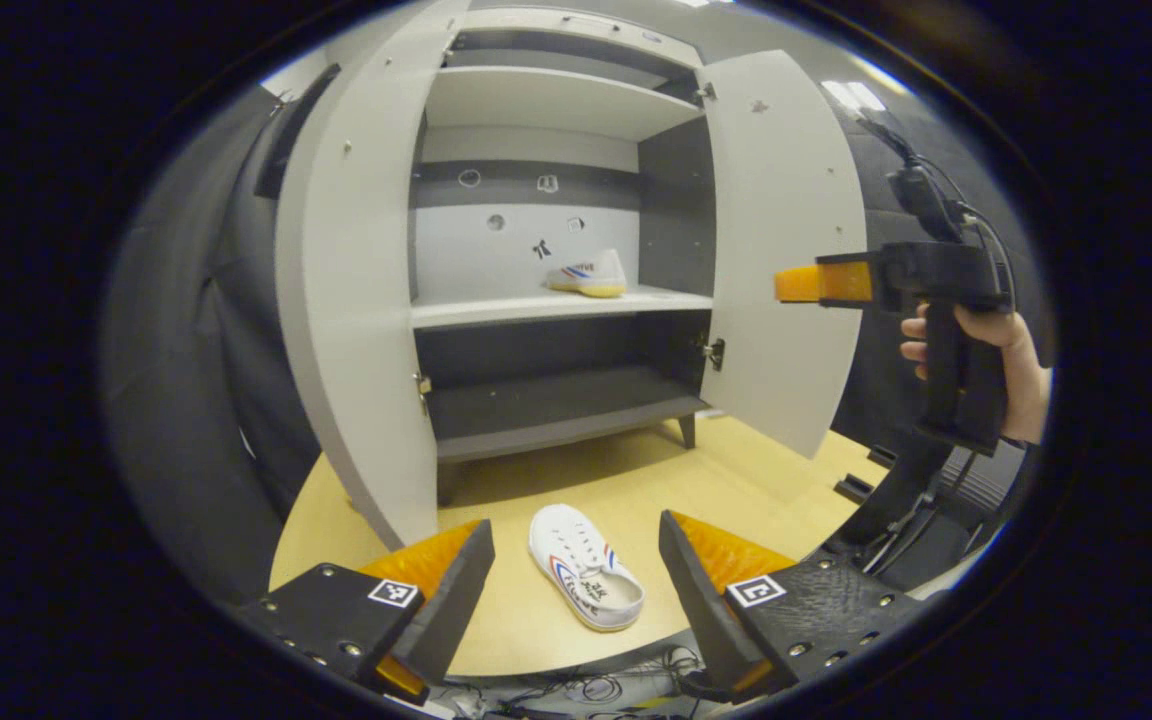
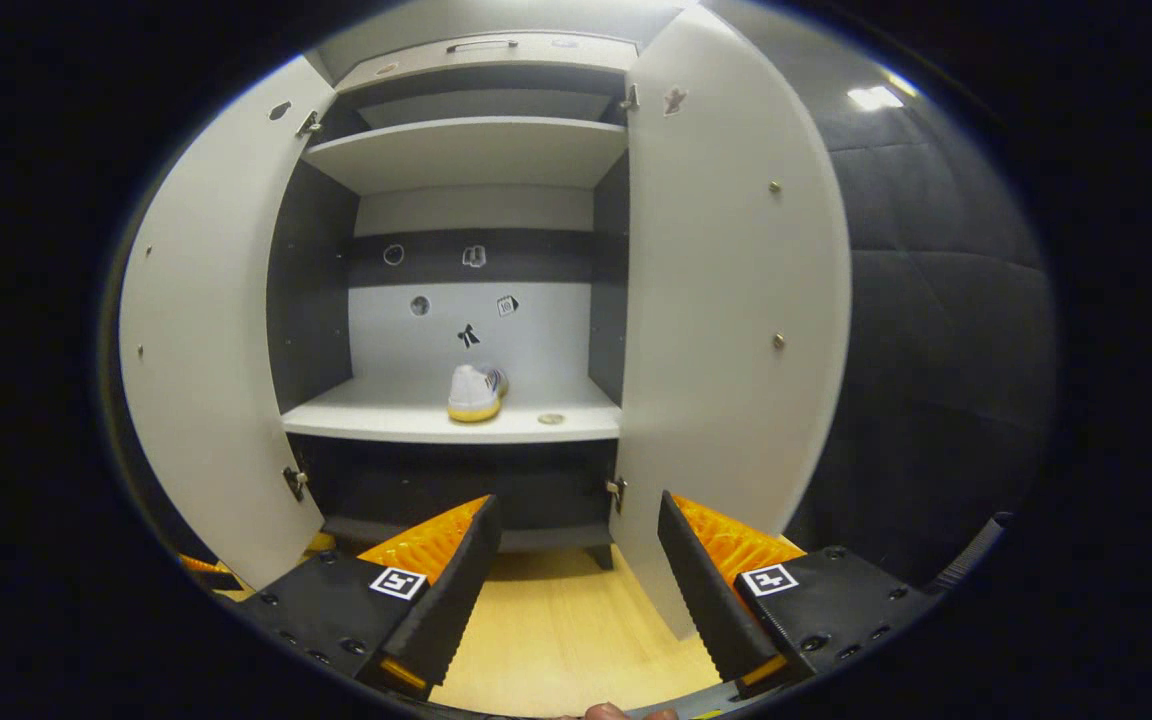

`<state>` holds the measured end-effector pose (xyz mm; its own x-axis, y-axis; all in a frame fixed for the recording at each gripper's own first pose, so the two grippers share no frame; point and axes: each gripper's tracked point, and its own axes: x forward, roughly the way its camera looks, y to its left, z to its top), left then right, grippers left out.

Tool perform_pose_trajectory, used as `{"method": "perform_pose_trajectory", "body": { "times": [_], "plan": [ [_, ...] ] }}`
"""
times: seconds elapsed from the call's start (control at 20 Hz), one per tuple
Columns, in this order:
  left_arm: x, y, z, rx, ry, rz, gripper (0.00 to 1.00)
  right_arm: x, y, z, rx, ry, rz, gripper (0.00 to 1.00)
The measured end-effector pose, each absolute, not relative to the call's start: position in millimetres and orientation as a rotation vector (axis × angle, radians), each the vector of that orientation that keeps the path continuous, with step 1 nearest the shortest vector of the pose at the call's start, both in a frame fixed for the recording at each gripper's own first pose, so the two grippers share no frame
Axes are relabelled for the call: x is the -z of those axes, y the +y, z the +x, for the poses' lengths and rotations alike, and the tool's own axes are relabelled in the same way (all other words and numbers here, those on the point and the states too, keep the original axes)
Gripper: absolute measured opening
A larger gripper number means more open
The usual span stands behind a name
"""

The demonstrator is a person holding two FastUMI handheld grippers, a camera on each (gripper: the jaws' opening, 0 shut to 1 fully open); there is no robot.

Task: Grab one shoe with the right hand and put it into the shoe cabinet, grab the other shoe with the left hand and put it into the shoe cabinet; then close the right door with the right hand and the left door with the left hand.

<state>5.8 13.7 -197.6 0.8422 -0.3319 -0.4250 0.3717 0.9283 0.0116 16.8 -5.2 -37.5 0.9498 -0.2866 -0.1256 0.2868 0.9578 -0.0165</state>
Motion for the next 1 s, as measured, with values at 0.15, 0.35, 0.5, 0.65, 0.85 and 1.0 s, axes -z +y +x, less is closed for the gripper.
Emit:
{"method": "perform_pose_trajectory", "body": {
  "times": [0.15, 0.35, 0.5, 0.65, 0.85, 1.0],
  "plan": [
    [242.0, 9.8, 21.8, 0.365, 0.527, 0.106, 0.95, 66.8, -32.3, -24.4, 0.366, 0.209, 0.033, 0.98],
    [312.6, 8.1, 38.6, 0.355, 0.667, 0.161, 0.95, 84.9, -70.3, -66.2, 0.460, 0.251, 0.025, 0.99],
    [359.5, 12.2, 49.0, 0.326, 0.785, 0.164, 0.95, 95.8, -104.3, -90.6, 0.543, 0.273, 0.046, 0.98],
    [391.8, 14.4, 55.9, 0.308, 0.863, 0.164, 0.96, 101.1, -140.6, -107.5, 0.625, 0.287, 0.065, 0.98],
    [414.2, 17.3, 67.8, 0.278, 0.908, 0.169, 0.94, 101.1, -187.3, -120.7, 0.707, 0.280, 0.088, 0.98],
    [421.7, 14.6, 80.1, 0.270, 0.919, 0.121, 0.83, 100.8, -207.8, -116.5, 0.740, 0.272, 0.116, 0.98]
  ]
}}
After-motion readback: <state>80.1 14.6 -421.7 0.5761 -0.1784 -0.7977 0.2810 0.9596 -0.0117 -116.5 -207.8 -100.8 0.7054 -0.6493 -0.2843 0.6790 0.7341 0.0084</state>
